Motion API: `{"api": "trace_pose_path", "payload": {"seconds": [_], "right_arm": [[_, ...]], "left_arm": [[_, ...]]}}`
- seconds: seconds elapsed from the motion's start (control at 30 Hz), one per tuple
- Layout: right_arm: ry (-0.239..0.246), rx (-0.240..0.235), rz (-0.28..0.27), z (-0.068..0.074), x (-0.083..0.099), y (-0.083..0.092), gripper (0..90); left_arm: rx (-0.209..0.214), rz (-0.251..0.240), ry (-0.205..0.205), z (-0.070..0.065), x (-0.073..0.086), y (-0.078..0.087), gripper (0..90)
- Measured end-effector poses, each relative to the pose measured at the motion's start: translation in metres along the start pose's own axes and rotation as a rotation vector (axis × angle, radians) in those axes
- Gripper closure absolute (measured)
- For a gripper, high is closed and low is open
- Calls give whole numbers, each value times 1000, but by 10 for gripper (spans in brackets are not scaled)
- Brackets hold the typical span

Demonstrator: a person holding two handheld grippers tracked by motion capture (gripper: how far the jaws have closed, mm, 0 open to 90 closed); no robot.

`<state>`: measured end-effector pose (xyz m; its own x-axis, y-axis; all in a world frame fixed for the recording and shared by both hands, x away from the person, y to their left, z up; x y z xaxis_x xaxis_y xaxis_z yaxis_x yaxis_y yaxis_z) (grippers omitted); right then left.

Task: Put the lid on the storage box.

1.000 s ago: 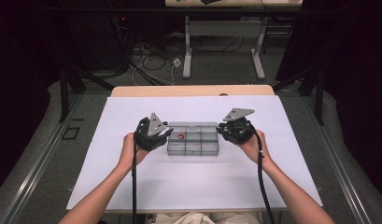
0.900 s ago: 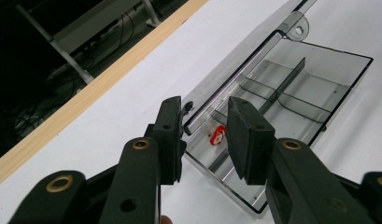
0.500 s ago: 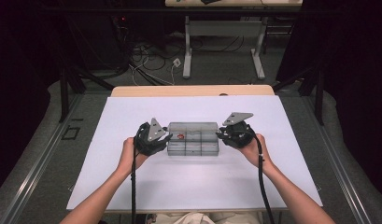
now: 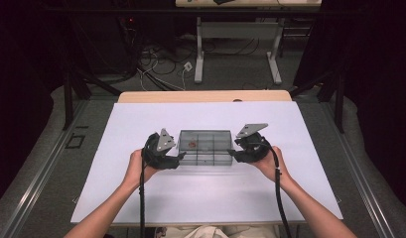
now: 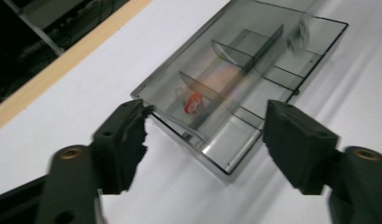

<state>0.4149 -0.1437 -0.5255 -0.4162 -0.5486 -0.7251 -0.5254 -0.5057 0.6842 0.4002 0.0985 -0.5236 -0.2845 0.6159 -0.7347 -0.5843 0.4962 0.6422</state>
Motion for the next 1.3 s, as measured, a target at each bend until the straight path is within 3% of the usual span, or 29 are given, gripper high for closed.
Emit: {"api": "trace_pose_path", "payload": {"seconds": [0.1, 0.17, 0.37, 0.57, 0.93, 1.13, 1.27, 1.3], "right_arm": [[-26, -28, 6, 3, 3, 4, 335], [-44, -54, 11, 4, 6, 8, 283], [-91, -101, 6, 9, 13, 20, 161], [-125, -111, -18, 14, 26, 34, 100], [-151, -90, 4, 20, 60, 55, 30], [-178, -84, 21, 19, 83, 59, 8], [-198, -87, 11, 19, 94, 63, 0], [-207, -93, 3, 21, 95, 64, 0]], "left_arm": [[23, 11, 13, -1, 5, 6, 191], [16, 13, 16, -2, 8, 10, 130], [14, 15, 40, -5, 18, 23, 62], [8, 39, 51, -10, 32, 31, 20], [-10, 53, 75, -18, 59, 48, 0], [5, 77, 89, -24, 73, 51, 0], [14, 50, 118, -28, 77, 48, 0], [11, 48, 110, -28, 78, 48, 0]]}}
Point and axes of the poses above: each handheld gripper's, and its own axes: y roughly backward along the jaws, x roughly out of its underside, z roughly to its left, the point moved 7 cm from there along -y, roughly forward along the jaws, and after that the axes turned 1 degree about -y, right-handed, at the moved point
